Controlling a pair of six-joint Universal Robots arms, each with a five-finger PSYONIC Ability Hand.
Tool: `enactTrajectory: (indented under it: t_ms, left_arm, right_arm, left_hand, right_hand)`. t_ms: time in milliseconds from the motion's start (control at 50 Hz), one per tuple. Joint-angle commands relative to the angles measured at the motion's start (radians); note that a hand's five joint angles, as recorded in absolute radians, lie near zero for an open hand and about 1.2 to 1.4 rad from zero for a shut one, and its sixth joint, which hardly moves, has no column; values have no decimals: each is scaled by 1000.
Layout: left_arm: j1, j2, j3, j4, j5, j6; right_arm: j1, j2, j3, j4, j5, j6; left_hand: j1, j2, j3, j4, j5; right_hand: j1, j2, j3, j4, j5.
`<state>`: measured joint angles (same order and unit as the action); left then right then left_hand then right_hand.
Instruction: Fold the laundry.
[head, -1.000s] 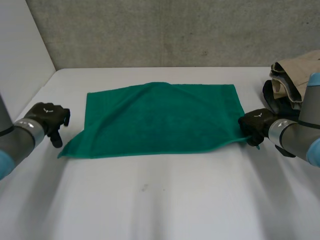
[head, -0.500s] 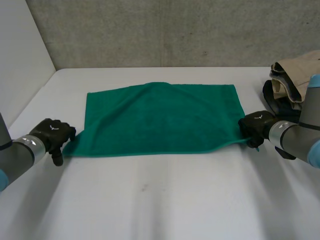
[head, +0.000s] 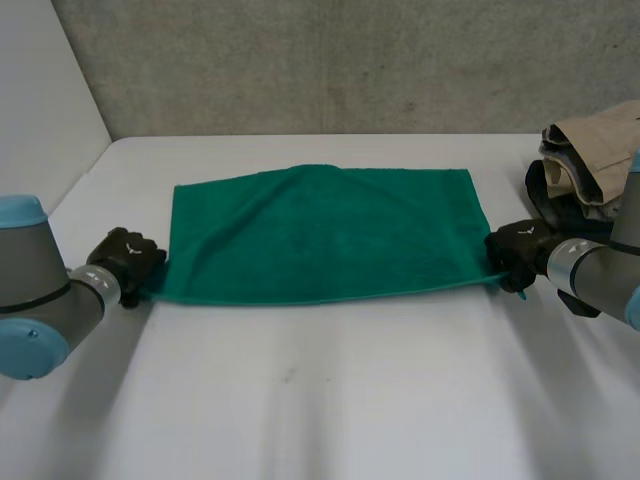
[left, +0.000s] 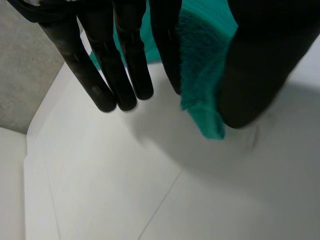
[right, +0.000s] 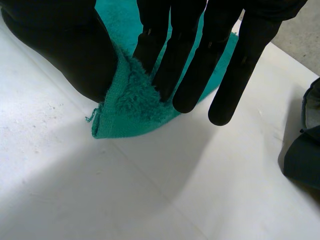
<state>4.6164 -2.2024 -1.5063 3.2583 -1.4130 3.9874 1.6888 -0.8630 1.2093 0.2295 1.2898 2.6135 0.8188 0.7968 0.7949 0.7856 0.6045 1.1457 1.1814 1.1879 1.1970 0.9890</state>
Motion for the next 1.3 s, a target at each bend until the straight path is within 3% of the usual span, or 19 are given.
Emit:
enactTrajectory:
  t_ms: [20,200,340,460,520,660,800,900,980,1080,1160,1220,1300]
  left_arm:
    - [-10,18,15,-38,69,-100]
    - [47,167,-2,-155,65,-206]
    - [120,439,-11,-279,63,-220]
    - [116,709,53,-370,97,-243]
    - [110,765,77,-387,115,-269]
    - [65,629,136,-453,76,-258]
    - [42,328,257,-460,13,-197]
    - [12,144,483,-448,-4,-191]
    - [-21,47,745,-378,-3,-269]
    - [-28,41,1019,-122,-102,-537]
    - [-24,75,1048,57,-191,-672]
    - [-19,85,1037,113,-156,-694]
    - [-13,85,968,66,-94,-697]
  right_arm:
    - [2,-16,-2,1,0,0]
    - [-4,-83,-7,62,-3,-19]
    - [-50,-267,-50,204,-46,-134]
    - [-72,-408,-177,276,-67,-141]
    - [-69,-413,-220,310,-69,-138]
    - [-32,-331,-306,375,-75,-174]
    - [17,-171,-347,346,-46,-265]
    - [83,-53,-428,199,3,-270]
    - [106,18,-545,-69,54,-213]
    - [101,42,-651,-553,135,-22]
    - [92,27,-649,-806,175,124]
    - [86,21,-646,-811,180,161]
    - [89,19,-643,-735,164,177]
  left_hand:
    - [577,599,601,611,617]
    - [577,599,601,611,617]
    - [577,599,601,611,617]
    - [577,599,601,611,617]
    - [577,599,601,611,617]
    - [577,599,601,611,617]
    - [577,599,601,611,617]
    - [577,599,601,611,617]
    - [577,599,601,611,617]
    - [577,599,601,611,617]
    - [577,599,601,611,617]
    - [577,599,601,611,617]
    - [577,599,601,611,617]
  right_hand:
    - [251,215,208,199,233]
    - [251,215,208,199,233]
    - [251,215,208,199,233]
    - [251,215,208,199,233]
    - [251,215,208,199,233]
    - [251,215,208,199,233]
    - [251,215,208,199,233]
    - [251,215,208,199,233]
    - [251,215,208,199,233]
    - [251,215,208,199,233]
    - [251,215,208,199,233]
    - [251,215,208,199,233]
    - [251,215,208,199,233]
